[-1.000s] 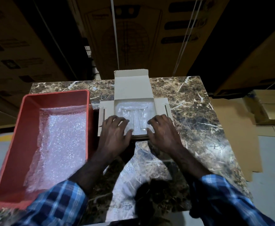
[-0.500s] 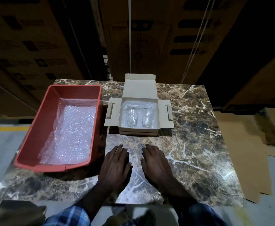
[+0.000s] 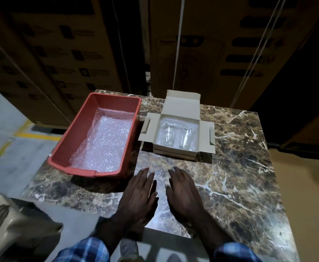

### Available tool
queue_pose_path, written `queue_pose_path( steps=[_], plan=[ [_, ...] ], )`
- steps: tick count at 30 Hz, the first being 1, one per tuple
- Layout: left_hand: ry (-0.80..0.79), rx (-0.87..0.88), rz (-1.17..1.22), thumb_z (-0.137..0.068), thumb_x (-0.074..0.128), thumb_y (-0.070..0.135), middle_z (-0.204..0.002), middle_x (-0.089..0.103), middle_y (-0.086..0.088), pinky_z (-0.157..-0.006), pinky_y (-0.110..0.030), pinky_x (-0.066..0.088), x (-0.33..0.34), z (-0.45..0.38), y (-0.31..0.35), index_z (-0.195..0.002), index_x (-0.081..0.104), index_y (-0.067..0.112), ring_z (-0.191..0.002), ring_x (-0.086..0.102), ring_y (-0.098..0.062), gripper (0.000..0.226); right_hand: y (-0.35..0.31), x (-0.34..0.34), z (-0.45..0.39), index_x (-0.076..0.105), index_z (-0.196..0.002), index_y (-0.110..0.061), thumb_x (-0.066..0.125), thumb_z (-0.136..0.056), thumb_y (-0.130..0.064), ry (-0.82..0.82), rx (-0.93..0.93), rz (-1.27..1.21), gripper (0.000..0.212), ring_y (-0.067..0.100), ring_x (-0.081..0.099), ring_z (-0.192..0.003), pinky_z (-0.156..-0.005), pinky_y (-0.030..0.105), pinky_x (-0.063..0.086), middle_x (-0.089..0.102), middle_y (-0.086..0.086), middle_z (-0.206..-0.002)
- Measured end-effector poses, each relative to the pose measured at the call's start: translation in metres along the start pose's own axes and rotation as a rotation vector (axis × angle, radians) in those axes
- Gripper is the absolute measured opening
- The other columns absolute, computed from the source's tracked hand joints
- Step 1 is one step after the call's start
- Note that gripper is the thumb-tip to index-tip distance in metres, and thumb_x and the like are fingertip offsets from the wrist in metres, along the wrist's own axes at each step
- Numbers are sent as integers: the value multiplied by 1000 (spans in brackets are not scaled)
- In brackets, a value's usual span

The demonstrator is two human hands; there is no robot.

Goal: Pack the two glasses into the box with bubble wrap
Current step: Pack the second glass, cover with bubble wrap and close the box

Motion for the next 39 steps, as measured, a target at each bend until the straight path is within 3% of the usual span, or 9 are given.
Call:
queue_pose_path(
  steps=[7, 10, 12, 17, 21, 25, 31, 37, 39],
  plan=[
    [529, 64, 114, -88, 56, 17, -127, 67, -12, -96, -39, 50, -108, -12, -19, -120, 68, 2, -114, 59, -31, 37, -55, -75, -66, 64, -119, -5, 54, -93, -7, 350, -30, -191, 28, 31, 58, -104, -84, 39, 52, 68, 12, -106],
    [573, -55, 102, -83, 60, 13, -99, 74, -10, -83, -35, 51, -145, -19, -72, -106, 74, 5, -98, 61, -27, 28, -87, -84, -87, 68, -110, -3, 58, -88, -2, 421, -90, -211, 24, 31, 58, -97, -79, 38, 52, 69, 12, -97],
    [407, -170, 90, -78, 71, 6, -90, 73, -12, -80, -34, 53, -152, -31, -119, -105, 75, 9, -92, 65, -31, 28, -113, -80, -97, 69, -102, -2, 58, -84, -2, 441, -174, -207, 21, 28, 57, -91, -79, 36, 50, 70, 10, -93],
    [-415, -290, -116, -81, 78, 36, -120, 69, 0, -96, -31, 47, -105, -45, -206, -131, 60, 29, -117, 57, -22, 54, -169, -41, -121, 72, -92, -5, 68, -78, -2, 302, -271, -149, 15, 27, 59, -86, -78, 36, 52, 71, 8, -88],
    [-705, -222, -178, -81, 78, 33, -137, 59, -3, -101, -27, 41, -77, -51, -228, -138, 54, 28, -125, 55, -21, 63, -199, -5, -138, 69, -81, -8, 68, -74, -5, 166, -327, -8, 7, 29, 59, -79, -74, 41, 52, 68, 7, -79],
    [-788, -94, -243, -82, 74, 36, -137, 58, -2, -104, -35, 45, -61, -55, -231, -134, 58, 32, -125, 55, -24, 55, -200, 20, -151, 65, -76, -9, 63, -76, -10, 72, -250, 71, 2, 32, 56, -79, -69, 44, 49, 65, 9, -75],
    [-749, 11, -184, -79, 69, 15, -108, 73, -4, -87, -37, 55, -51, -53, -233, -105, 74, 23, -103, 68, -25, 28, -191, 6, -148, 65, -72, -11, 61, -78, -14, 235, -95, 66, 8, 28, 56, -81, -80, 38, 41, 64, 7, -74],
    [-641, 93, -254, -84, 60, 24, -103, 71, -5, -78, -34, 50, -46, -57, -231, -98, 71, 18, -99, 67, -29, 19, -186, 14, -152, 68, -74, -10, 60, -77, -16, 175, -26, 86, 10, 28, 57, -84, -85, 41, 46, 66, 7, -77],
    [-589, 98, -256, -86, 61, 41, -107, 66, -6, -76, -35, 46, -45, -60, -231, -104, 65, 21, -101, 64, -29, 28, -184, 14, -151, 70, -77, -9, 58, -78, -16, 170, 8, 93, 14, 30, 59, -92, -90, 42, 47, 68, 8, -85]
  ],
)
Point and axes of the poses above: each hand's wrist, its own z-axis away from the middle knuckle, its own x-axis out of the palm, y = z × x, the point moved 7 cm from there along -z, towards the middle knuckle
